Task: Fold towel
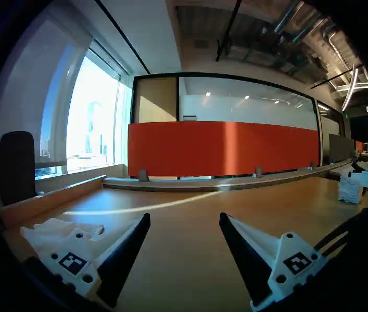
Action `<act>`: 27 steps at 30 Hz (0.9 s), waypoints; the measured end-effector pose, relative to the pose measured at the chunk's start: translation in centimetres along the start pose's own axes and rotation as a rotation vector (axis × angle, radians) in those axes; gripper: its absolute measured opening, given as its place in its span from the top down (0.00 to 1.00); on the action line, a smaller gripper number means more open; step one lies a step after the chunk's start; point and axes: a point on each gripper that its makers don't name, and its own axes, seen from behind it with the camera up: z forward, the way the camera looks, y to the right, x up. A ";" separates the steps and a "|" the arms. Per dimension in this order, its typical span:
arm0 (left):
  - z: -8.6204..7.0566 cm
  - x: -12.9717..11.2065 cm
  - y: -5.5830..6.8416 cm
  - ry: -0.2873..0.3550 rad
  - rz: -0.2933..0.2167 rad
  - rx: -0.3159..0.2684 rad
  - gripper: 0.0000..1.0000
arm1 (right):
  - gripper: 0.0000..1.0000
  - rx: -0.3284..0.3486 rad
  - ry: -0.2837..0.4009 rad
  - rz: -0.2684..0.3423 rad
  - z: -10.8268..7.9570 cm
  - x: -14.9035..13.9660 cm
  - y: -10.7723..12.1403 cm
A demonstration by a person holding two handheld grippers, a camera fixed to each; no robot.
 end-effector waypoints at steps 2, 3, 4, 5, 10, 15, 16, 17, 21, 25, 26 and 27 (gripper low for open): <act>0.0 0.0 0.0 0.000 0.000 0.000 0.02 | 0.01 -0.001 -0.002 -0.008 0.0 0.0 -0.1; 0.0 0.0 0.0 0.000 0.000 0.000 0.02 | 0.01 0.001 -0.002 -0.013 0.0 0.0 -0.2; 0.0 0.0 0.0 0.000 0.000 0.000 0.02 | 0.01 0.003 -0.003 -0.018 -0.1 -0.1 -0.3; 0.0 0.0 0.0 0.000 0.000 0.000 0.02 | 0.01 0.005 -0.003 -0.023 -0.1 -0.1 -0.5; 0.0 0.0 0.0 0.000 0.000 0.000 0.02 | 0.01 0.006 -0.006 -0.039 0.0 -0.3 -0.8; 0.0 0.0 0.0 0.000 0.000 0.000 0.02 | 0.01 0.007 -0.006 -0.039 0.0 -0.3 -0.8; 0.0 0.0 0.0 0.000 0.000 0.000 0.02 | 0.01 0.007 -0.007 -0.039 0.0 -0.3 -0.8; 0.0 0.0 0.0 0.000 0.000 0.000 0.02 | 0.01 0.006 -0.007 -0.039 0.0 -0.3 -0.9; 0.0 0.0 0.0 0.000 0.000 0.000 0.02 | 0.01 0.005 -0.007 -0.040 0.0 -0.3 -0.9; 0.0 0.0 0.0 0.000 0.000 0.000 0.02 | 0.01 0.005 -0.006 -0.040 0.0 -0.3 -0.8; 0.0 0.0 0.0 0.000 0.000 0.000 0.02 | 0.01 0.005 -0.006 -0.040 0.0 -0.3 -0.8; 0.0 0.0 0.0 0.000 0.000 0.000 0.02 | 0.01 0.005 -0.006 -0.040 0.0 -0.3 -0.8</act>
